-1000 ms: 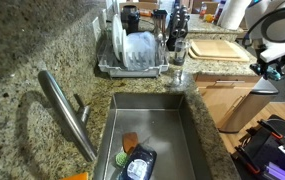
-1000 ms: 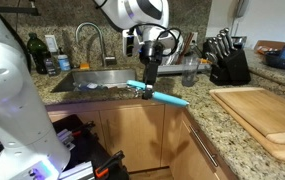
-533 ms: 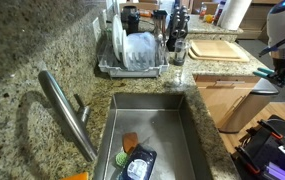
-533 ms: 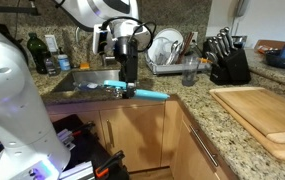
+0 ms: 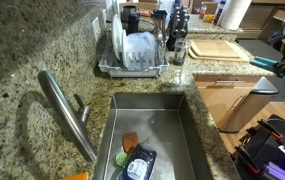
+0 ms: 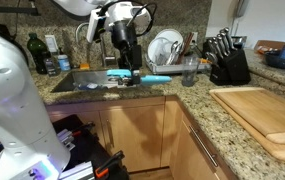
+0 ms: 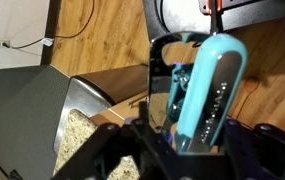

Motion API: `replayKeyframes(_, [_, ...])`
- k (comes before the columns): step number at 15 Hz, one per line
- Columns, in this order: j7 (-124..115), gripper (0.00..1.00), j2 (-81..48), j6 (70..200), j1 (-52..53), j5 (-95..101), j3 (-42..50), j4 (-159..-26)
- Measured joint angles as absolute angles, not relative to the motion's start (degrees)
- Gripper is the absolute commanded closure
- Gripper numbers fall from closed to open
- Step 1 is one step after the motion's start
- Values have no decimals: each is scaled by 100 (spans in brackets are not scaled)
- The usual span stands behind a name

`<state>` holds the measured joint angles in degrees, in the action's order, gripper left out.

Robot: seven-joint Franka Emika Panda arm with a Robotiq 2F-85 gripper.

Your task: Remove the can opener from the top of the chopping board and move it to the left side of the counter

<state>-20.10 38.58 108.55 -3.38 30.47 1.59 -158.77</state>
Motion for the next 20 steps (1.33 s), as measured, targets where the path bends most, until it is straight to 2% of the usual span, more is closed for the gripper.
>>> replayKeyframes(4, [-2112,72,3658,10866,-121,2780,-451,-15888])
replayKeyframes(9, [-2257,72,3272,10871,1177,1927,-1886,-15895])
replayKeyframes(10, [-2262,47,3193,10897,1405,1899,-2089,-15897])
replayKeyframes(13, [-2379,47,3146,10897,1504,1890,-2141,-15897])
replayKeyframes(14, [-2373,72,3148,10897,1480,1892,-2095,-15897])
replayKeyframes(17, [-2226,72,3130,10962,1497,1852,-2052,-15899])
replayKeyframes(20, [-1645,72,3017,11600,1670,1718,-1991,-15904])
